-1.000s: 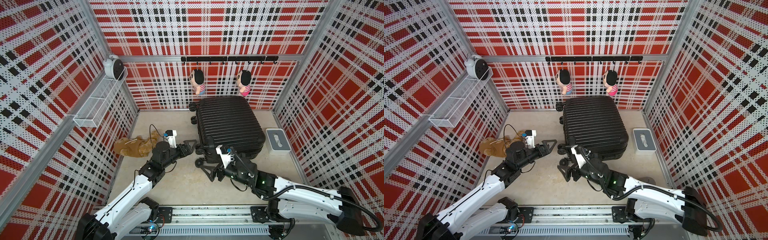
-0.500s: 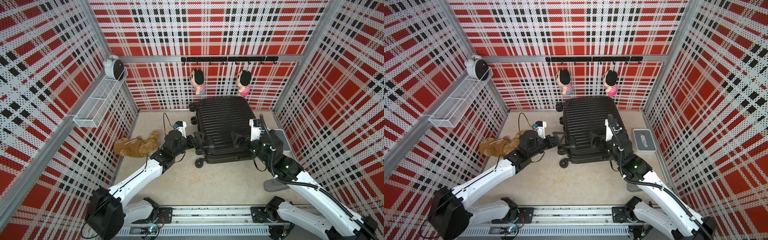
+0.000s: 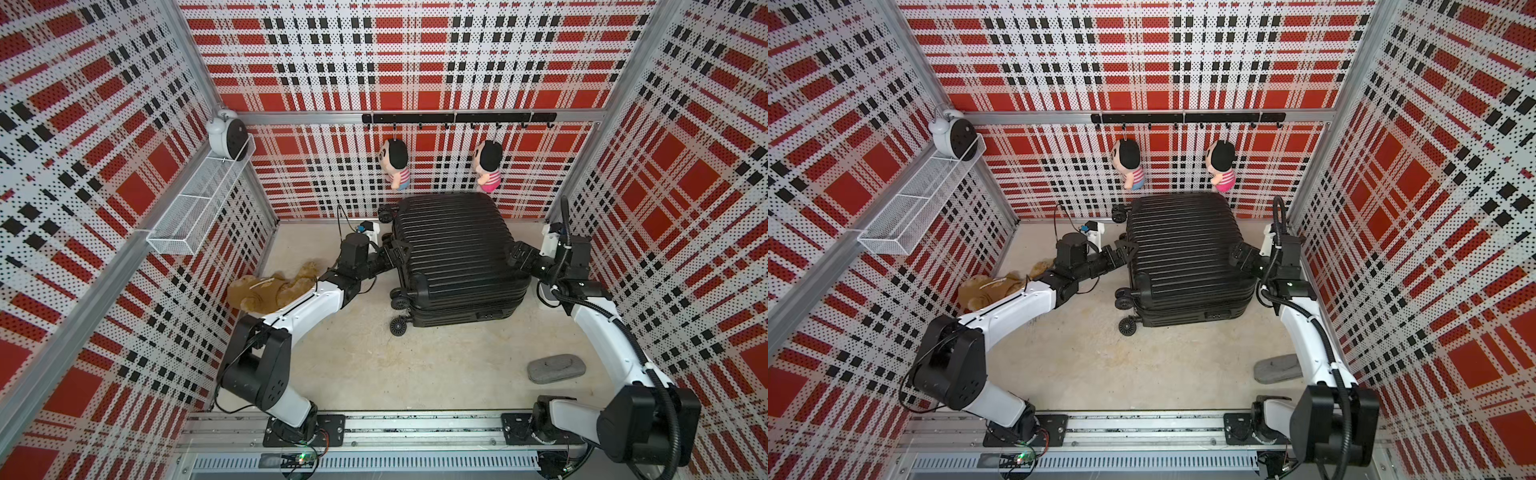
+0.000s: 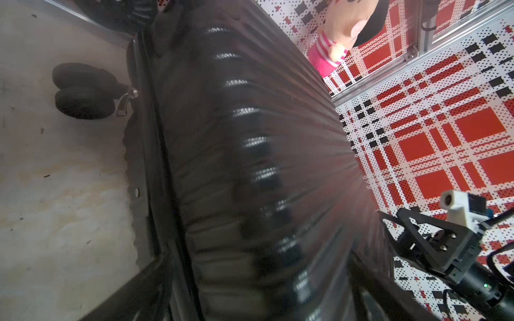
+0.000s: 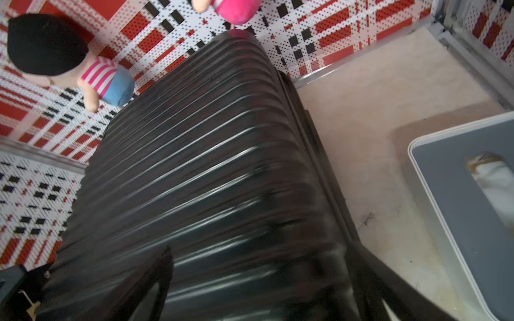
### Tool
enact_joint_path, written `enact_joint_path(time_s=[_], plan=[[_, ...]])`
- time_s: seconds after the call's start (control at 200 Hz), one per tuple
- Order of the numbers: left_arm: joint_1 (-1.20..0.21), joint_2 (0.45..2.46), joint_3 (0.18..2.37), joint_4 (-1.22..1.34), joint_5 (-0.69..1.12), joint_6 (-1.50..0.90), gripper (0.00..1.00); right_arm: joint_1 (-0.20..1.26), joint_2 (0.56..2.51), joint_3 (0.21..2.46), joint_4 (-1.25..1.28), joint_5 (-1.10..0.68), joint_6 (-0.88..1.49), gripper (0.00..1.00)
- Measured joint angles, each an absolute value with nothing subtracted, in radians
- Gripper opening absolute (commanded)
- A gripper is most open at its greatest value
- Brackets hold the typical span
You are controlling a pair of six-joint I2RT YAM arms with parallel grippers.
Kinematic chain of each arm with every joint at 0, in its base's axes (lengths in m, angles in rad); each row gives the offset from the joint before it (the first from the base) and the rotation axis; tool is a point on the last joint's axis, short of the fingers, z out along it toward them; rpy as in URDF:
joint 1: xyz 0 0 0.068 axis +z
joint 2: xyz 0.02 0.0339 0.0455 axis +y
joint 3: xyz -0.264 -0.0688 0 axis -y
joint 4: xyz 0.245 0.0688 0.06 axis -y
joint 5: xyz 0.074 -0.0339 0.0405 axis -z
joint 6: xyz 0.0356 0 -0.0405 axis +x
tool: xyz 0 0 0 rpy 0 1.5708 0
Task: Open the suitcase zippers
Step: Move the suitcase to the center of the board.
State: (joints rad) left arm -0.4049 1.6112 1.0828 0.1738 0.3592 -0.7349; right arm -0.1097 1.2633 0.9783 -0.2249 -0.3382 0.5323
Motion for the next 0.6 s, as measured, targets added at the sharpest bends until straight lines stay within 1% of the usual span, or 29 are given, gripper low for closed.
enact_joint_path(time_s=[0.14,0.24,0.286,0.391,0.441,0.601], plan=[[-0.387,1.698,1.151,0.18,0.369,-0.731,0.99,-0.213,1.353,0.954,-0.1,-0.488,0.613,1.0],[-0.377,1.75,1.186,0.195,0.384,-0.729,1.0,-0.268,1.452,0.962,-0.012,-0.607,0.654,1.0],[-0.374,1.764,1.197,0.207,0.388,-0.728,1.0,-0.279,1.496,0.965,0.021,-0.65,0.671,0.97],[-0.372,1.777,1.203,0.223,0.39,-0.728,0.99,-0.295,1.569,0.977,0.093,-0.726,0.709,0.86],[-0.372,1.779,1.203,0.229,0.394,-0.728,0.98,-0.295,1.589,0.988,0.111,-0.757,0.717,0.82],[-0.373,1.78,1.185,0.263,0.42,-0.731,0.97,-0.273,1.594,0.973,0.179,-0.824,0.73,0.8]])
